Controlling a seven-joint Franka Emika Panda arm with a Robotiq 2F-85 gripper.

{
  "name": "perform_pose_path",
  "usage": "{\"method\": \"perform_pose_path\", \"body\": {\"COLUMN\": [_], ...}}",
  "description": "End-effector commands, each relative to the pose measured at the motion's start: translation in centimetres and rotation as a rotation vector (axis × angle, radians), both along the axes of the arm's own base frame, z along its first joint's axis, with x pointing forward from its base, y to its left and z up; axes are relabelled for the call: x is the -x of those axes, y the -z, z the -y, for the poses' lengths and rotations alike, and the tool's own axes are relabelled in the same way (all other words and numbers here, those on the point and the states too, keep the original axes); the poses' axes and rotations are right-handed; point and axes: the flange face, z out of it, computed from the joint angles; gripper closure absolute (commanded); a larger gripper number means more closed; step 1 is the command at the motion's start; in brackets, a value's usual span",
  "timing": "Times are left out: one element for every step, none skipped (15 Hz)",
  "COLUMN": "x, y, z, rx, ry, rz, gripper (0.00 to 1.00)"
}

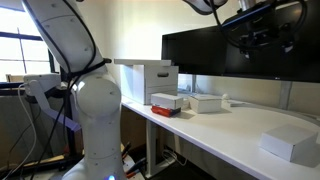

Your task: Pick up the white box on the right and put it in the big white box

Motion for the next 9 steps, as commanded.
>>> {"method": "perform_pose_path", "body": {"x": [-3.8,-4.4,-5.0,-5.4,-5.8,-6.1,-6.4,-6.5,-6.6], "y": [0.9,1.3,1.6,2.2,2.6,3.1,3.6,4.1,4.6], "z": [2.9,3.8,4.6,5.5,6.3,7.0,7.9,8.7,9.4], "rx": [0.04,0.043,0.039,0.038,0.034,0.031,0.039,0.048,0.056], "ry": [-0.088,-0.105,-0.117,-0.126,-0.132,-0.131,-0.119,-0.096,-0.073], "rz": [-0.029,-0.04,-0.056,-0.061,-0.069,-0.075,-0.078,-0.081,-0.091], "gripper": [0.0,0.0,0.0,0.0,0.0,0.0,0.0,0.0,0.0]}}
